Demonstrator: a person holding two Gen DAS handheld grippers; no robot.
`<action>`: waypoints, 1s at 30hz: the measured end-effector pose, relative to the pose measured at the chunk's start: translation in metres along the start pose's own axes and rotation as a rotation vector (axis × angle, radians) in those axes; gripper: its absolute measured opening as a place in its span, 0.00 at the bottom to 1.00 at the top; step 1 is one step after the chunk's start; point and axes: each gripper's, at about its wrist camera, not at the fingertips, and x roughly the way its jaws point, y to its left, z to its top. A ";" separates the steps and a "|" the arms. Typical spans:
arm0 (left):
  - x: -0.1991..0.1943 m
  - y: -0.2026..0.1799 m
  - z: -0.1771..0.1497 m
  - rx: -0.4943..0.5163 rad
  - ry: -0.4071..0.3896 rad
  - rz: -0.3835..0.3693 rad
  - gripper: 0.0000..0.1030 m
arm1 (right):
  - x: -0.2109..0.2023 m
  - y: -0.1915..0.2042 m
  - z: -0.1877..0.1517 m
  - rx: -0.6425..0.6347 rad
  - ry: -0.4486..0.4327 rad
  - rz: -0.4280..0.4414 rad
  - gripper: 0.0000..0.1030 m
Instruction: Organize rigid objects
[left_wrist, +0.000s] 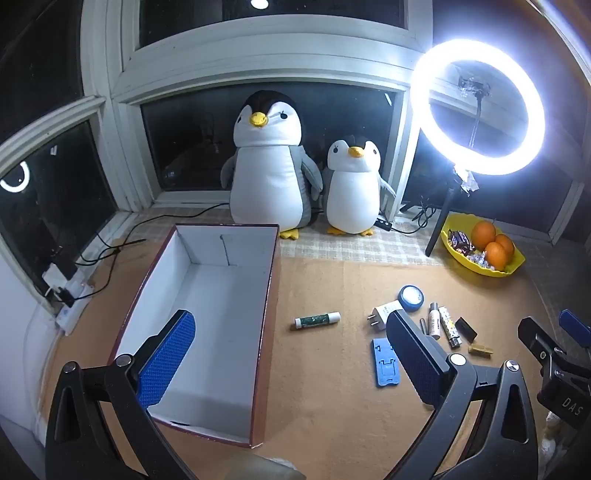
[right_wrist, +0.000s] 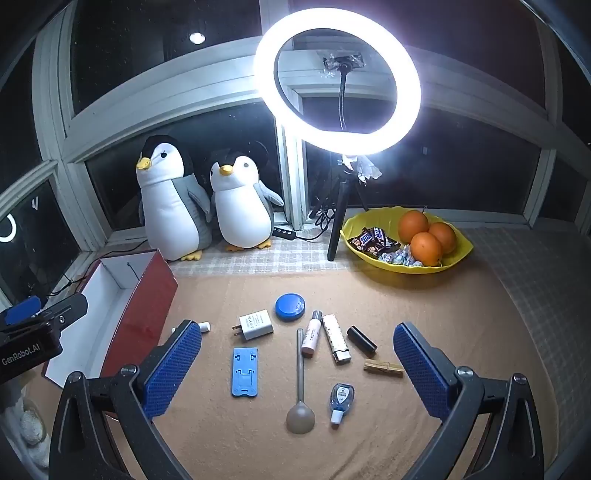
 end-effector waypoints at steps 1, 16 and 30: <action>0.000 0.000 0.000 -0.009 0.008 -0.010 1.00 | 0.000 0.000 0.000 -0.002 -0.003 -0.003 1.00; -0.006 0.003 -0.005 -0.004 -0.020 -0.026 1.00 | -0.006 -0.001 0.000 -0.009 -0.029 -0.013 1.00; -0.008 0.003 -0.005 0.004 -0.027 -0.026 1.00 | -0.009 -0.001 0.001 -0.008 -0.027 -0.007 1.00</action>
